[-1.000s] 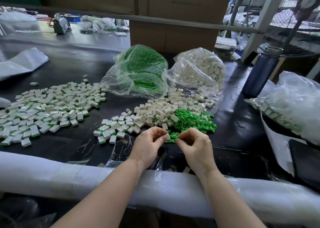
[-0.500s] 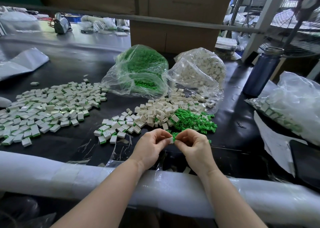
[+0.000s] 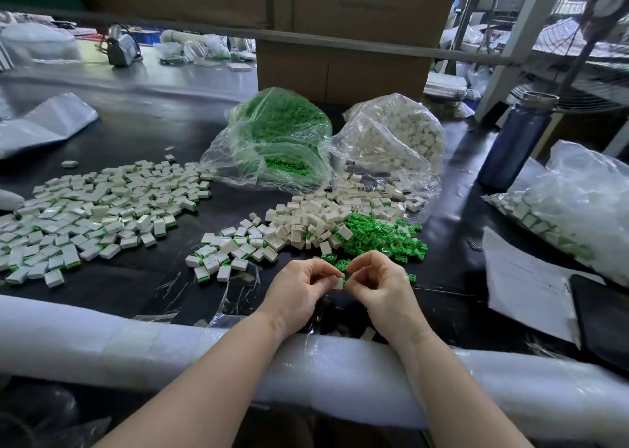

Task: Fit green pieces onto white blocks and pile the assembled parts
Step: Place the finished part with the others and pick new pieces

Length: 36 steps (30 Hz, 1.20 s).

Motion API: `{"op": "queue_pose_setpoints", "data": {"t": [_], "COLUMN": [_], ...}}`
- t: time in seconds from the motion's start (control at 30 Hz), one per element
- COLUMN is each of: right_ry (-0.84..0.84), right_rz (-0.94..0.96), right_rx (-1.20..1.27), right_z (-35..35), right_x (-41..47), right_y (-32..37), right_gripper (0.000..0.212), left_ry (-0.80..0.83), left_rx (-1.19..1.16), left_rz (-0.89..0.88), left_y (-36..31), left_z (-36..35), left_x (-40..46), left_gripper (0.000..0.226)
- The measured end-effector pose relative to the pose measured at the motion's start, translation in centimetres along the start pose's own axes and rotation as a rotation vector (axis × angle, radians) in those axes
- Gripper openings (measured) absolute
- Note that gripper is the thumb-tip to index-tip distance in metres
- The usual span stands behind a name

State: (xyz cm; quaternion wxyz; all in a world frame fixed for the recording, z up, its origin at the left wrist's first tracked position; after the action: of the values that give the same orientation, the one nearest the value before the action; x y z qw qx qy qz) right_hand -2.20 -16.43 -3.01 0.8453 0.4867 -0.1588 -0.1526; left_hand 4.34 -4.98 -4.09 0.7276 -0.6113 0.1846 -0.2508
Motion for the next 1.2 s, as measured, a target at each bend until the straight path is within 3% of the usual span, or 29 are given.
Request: {"op": "queue_pose_setpoints", "data": {"t": [0.67,0.97,1.1,1.2], "right_ry": [0.064,-0.055,-0.071,-0.063], "right_rz": [0.004,-0.028,-0.058,-0.047], "right_rx": [0.041,0.121,0.146,0.177], "right_z": [-0.07,0.62,0.75,0.74], "right_x": [-0.08,0.12,0.05,0.02], "right_y": [-0.17,-0.4,-0.59,-0.51], "right_gripper": [0.024,0.015,0.013,0.013], "left_ry": [0.107,0.072,0.088,0.029], "left_rx": [0.113,-0.127,-0.058,-0.03], "left_rz": [-0.005,-0.019,-0.051,-0.05], "left_y": [-0.28,-0.48,-0.35,-0.25], "left_z": [-0.67,-0.62,-0.75,-0.25], "left_x": [-0.26,-0.16,-0.15,0.0], "left_gripper": [0.019,0.01,0.015,0.008]}}
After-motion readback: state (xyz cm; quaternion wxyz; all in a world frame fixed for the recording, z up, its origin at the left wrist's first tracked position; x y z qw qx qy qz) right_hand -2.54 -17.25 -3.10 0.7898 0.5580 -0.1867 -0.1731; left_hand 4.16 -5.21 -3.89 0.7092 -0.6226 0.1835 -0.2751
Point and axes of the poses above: each hand's wrist, its own x-axis towards the middle knuckle, its own z-axis out of the back of the hand, y = z × x, the point moved 7 cm from there along x, towards the middle knuckle, and after that the axes turned 10 degrees about -x, right-handed, at the moved point
